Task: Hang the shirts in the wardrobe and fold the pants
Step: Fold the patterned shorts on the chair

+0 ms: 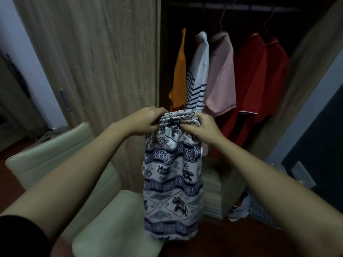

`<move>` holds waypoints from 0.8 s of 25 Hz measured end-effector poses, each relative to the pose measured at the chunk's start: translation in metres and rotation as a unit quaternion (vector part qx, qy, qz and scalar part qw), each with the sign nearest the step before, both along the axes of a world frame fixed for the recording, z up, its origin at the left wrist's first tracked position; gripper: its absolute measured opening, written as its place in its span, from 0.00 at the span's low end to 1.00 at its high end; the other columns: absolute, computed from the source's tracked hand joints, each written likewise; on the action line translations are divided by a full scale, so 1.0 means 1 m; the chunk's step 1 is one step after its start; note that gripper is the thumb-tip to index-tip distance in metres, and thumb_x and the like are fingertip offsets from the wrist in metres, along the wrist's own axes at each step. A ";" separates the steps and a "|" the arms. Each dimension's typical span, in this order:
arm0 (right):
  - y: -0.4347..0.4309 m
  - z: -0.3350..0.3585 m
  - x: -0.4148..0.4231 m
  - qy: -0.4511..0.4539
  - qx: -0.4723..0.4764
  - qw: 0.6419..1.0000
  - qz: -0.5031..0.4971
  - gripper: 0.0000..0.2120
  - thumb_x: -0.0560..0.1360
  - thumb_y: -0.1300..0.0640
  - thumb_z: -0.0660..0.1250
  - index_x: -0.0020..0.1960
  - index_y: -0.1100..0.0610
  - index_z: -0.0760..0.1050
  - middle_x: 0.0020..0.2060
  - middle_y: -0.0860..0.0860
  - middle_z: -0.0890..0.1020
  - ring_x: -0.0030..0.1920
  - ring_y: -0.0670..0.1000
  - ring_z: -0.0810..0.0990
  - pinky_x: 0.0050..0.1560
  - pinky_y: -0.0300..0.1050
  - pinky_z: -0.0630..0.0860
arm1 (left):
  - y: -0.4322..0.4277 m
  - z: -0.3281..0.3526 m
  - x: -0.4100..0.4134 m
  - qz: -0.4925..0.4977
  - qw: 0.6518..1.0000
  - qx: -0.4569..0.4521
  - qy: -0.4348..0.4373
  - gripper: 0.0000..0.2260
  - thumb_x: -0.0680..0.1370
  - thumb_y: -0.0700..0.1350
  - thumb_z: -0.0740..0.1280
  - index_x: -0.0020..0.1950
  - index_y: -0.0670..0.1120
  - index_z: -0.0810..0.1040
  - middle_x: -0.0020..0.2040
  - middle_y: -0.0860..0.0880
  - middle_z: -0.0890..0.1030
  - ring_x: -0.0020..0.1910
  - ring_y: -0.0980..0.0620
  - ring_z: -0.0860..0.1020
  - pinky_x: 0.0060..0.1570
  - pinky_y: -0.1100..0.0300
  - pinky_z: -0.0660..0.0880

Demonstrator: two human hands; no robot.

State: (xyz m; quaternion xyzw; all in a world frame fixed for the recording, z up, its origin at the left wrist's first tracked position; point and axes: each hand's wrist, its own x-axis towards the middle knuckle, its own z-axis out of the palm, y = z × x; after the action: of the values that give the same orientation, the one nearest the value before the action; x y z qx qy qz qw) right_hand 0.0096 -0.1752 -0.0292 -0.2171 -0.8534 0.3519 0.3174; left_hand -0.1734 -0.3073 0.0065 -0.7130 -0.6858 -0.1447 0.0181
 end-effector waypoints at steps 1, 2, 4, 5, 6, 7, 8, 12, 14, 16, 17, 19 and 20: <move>-0.002 0.003 -0.004 -0.004 0.017 1.000 -0.011 0.13 0.68 0.47 0.73 0.52 0.47 0.78 0.41 0.43 0.83 0.42 0.43 0.82 0.47 0.47 0.80 | 0.000 -0.004 0.003 0.006 1.000 0.026 -0.014 0.10 0.74 0.44 0.60 0.53 0.44 0.73 0.47 0.46 0.77 0.47 0.47 0.76 0.45 0.56 0.70; -0.003 0.006 -0.007 -0.013 0.033 0.999 -0.013 0.13 0.68 0.46 0.72 0.52 0.47 0.78 0.40 0.43 0.83 0.42 0.42 0.82 0.46 0.45 0.80 | -0.002 -0.006 0.004 0.015 0.998 0.051 -0.046 0.09 0.72 0.45 0.58 0.49 0.44 0.72 0.44 0.45 0.77 0.45 0.45 0.75 0.42 0.55 0.69; -0.004 0.010 -0.015 -0.030 0.062 0.998 0.011 0.17 0.69 0.43 0.71 0.55 0.47 0.78 0.44 0.43 0.84 0.45 0.42 0.82 0.49 0.46 0.79 | -0.008 -0.011 0.001 0.027 0.992 0.106 -0.069 0.14 0.69 0.50 0.56 0.47 0.43 0.72 0.40 0.46 0.77 0.40 0.43 0.75 0.37 0.55 0.66; -0.003 0.009 -0.017 -0.035 0.067 0.997 0.025 0.18 0.69 0.42 0.70 0.56 0.47 0.77 0.46 0.42 0.84 0.46 0.42 0.82 0.52 0.47 0.79 | -0.011 -0.014 0.000 0.037 0.990 0.127 -0.046 0.18 0.69 0.54 0.54 0.49 0.43 0.73 0.40 0.46 0.78 0.39 0.43 0.76 0.37 0.56 0.65; -0.001 0.004 -0.019 -0.037 0.067 0.997 0.034 0.19 0.68 0.41 0.70 0.57 0.46 0.76 0.47 0.42 0.83 0.48 0.43 0.81 0.53 0.49 0.79 | -0.013 -0.018 0.001 0.056 0.989 0.134 -0.012 0.23 0.69 0.58 0.52 0.52 0.44 0.74 0.40 0.46 0.79 0.40 0.44 0.77 0.39 0.56 0.64; 0.001 -0.002 -0.020 -0.035 0.064 0.997 0.033 0.21 0.68 0.40 0.69 0.58 0.45 0.75 0.48 0.41 0.83 0.50 0.43 0.81 0.54 0.50 0.78 | -0.012 -0.022 0.003 0.081 0.987 0.135 0.033 0.27 0.70 0.62 0.51 0.55 0.44 0.75 0.42 0.46 0.80 0.42 0.45 0.78 0.41 0.56 0.63; 0.003 -0.010 -0.021 -0.032 0.058 0.997 0.031 0.22 0.67 0.39 0.68 0.58 0.45 0.74 0.49 0.41 0.82 0.51 0.43 0.81 0.55 0.52 0.78 | -0.010 -0.023 0.006 0.106 0.983 0.126 0.082 0.31 0.71 0.67 0.51 0.58 0.45 0.74 0.44 0.46 0.82 0.43 0.46 0.79 0.42 0.55 0.63; 0.028 -0.044 -0.022 0.002 -0.002 0.997 0.081 0.24 0.68 0.46 0.71 0.61 0.50 0.68 0.53 0.44 0.79 0.55 0.46 0.79 0.58 0.54 0.77 | 0.014 -0.020 0.017 0.148 0.971 0.090 0.163 0.27 0.73 0.68 0.59 0.52 0.46 0.76 0.43 0.45 0.81 0.44 0.42 0.79 0.40 0.54 0.69; 0.047 -0.057 -0.024 0.016 -0.052 0.991 0.121 0.30 0.68 0.51 0.74 0.65 0.51 0.64 0.57 0.41 0.76 0.59 0.42 0.76 0.62 0.46 0.75 | 0.028 -0.007 0.019 0.166 0.970 0.109 0.137 0.25 0.73 0.66 0.62 0.53 0.46 0.77 0.42 0.44 0.81 0.44 0.42 0.79 0.38 0.54 0.70; 0.060 -0.070 -0.027 -0.038 -0.063 0.988 0.137 0.36 0.67 0.51 0.76 0.68 0.49 0.60 0.61 0.40 0.72 0.62 0.40 0.72 0.62 0.36 0.70 | 0.031 0.016 0.019 0.181 0.973 0.107 0.095 0.25 0.72 0.66 0.64 0.54 0.46 0.78 0.39 0.45 0.80 0.40 0.44 0.78 0.38 0.56 0.70; 0.067 -0.077 -0.030 -0.076 -0.052 0.985 0.146 0.38 0.67 0.50 0.76 0.70 0.50 0.59 0.61 0.41 0.71 0.63 0.41 0.71 0.61 0.35 0.68 | 0.030 0.029 0.018 0.183 0.975 0.106 0.063 0.24 0.71 0.66 0.64 0.51 0.46 0.79 0.36 0.47 0.78 0.35 0.47 0.76 0.36 0.58 0.70; 0.079 -0.102 -0.038 -0.130 -0.052 0.976 0.169 0.36 0.69 0.50 0.74 0.71 0.52 0.60 0.60 0.42 0.71 0.63 0.42 0.69 0.62 0.36 0.67 | 0.015 0.055 0.016 0.185 0.971 0.148 0.016 0.22 0.70 0.68 0.65 0.38 0.48 0.74 0.29 0.51 0.70 0.28 0.53 0.68 0.29 0.60 0.64; 0.082 -0.114 -0.043 -0.152 -0.062 0.970 0.180 0.34 0.70 0.50 0.73 0.71 0.51 0.60 0.61 0.42 0.70 0.64 0.42 0.69 0.64 0.38 0.66 | 0.002 0.064 0.013 0.201 0.965 0.172 0.001 0.22 0.69 0.67 0.64 0.36 0.48 0.72 0.28 0.53 0.68 0.27 0.55 0.66 0.28 0.60 0.63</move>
State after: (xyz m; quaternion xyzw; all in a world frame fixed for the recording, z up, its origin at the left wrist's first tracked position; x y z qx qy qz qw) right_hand -0.0332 -0.0929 -0.1431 -0.1299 -0.8930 0.4188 0.1015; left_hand -0.1603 -0.3057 0.0704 -0.5472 -0.7796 -0.2530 0.1695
